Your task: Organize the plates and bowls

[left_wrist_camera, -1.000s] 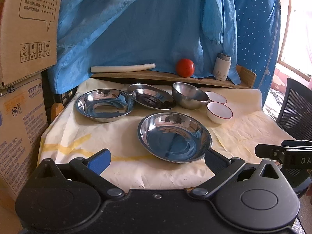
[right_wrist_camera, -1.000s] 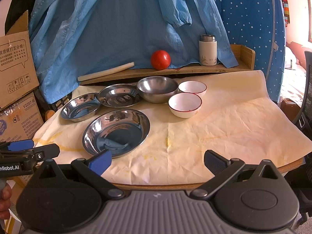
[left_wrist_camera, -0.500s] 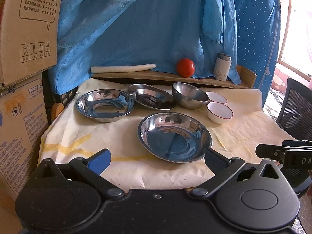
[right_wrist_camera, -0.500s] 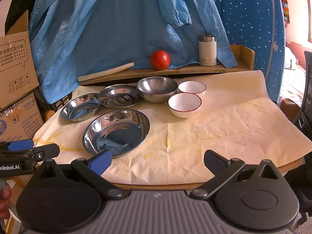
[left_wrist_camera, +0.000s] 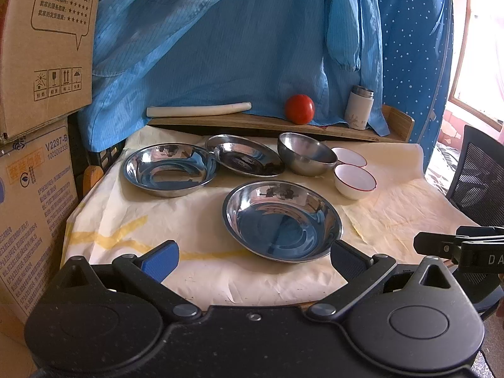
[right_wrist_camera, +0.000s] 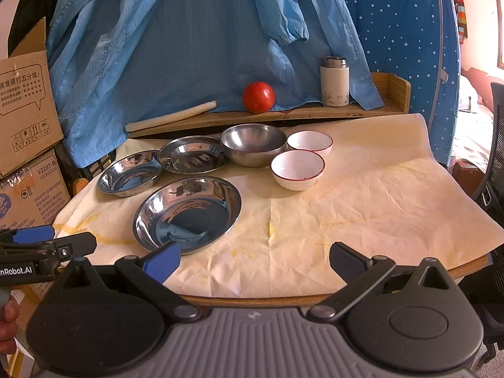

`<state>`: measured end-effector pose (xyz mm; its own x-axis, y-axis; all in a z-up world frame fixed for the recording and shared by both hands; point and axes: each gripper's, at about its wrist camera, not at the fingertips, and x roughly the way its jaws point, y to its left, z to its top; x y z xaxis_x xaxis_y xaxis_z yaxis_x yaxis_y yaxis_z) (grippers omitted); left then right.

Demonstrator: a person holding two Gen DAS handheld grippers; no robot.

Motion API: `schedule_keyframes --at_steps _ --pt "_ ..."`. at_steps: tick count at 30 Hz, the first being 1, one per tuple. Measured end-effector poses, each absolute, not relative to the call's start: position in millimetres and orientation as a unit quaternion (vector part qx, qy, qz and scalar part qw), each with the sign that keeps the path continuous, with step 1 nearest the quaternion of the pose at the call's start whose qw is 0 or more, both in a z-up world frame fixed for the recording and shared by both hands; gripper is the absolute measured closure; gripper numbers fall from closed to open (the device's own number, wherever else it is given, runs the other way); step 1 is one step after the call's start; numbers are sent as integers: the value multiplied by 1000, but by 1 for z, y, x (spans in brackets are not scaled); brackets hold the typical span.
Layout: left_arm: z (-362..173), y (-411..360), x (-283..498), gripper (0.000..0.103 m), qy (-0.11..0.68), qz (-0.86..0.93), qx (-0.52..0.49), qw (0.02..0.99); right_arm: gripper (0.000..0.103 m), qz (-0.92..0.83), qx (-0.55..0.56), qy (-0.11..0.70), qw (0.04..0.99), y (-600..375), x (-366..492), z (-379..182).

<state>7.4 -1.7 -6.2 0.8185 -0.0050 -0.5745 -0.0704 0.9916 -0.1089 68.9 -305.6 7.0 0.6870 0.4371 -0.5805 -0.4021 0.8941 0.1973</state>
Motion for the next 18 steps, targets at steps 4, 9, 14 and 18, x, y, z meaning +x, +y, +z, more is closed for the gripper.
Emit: schedule_keyframes --at_steps 4,9,14,18 --pt "-6 -2 7 1 301 18 -63 951 0 229 27 323 918 -304 69 9" --pt "-6 -1 7 1 300 18 -63 952 0 229 27 323 918 -301 69 11" --pt "-6 0 6 1 301 19 -63 951 0 230 27 323 918 -305 70 7" --pt "-6 0 6 1 301 19 -63 951 0 230 27 323 918 -304 69 7"
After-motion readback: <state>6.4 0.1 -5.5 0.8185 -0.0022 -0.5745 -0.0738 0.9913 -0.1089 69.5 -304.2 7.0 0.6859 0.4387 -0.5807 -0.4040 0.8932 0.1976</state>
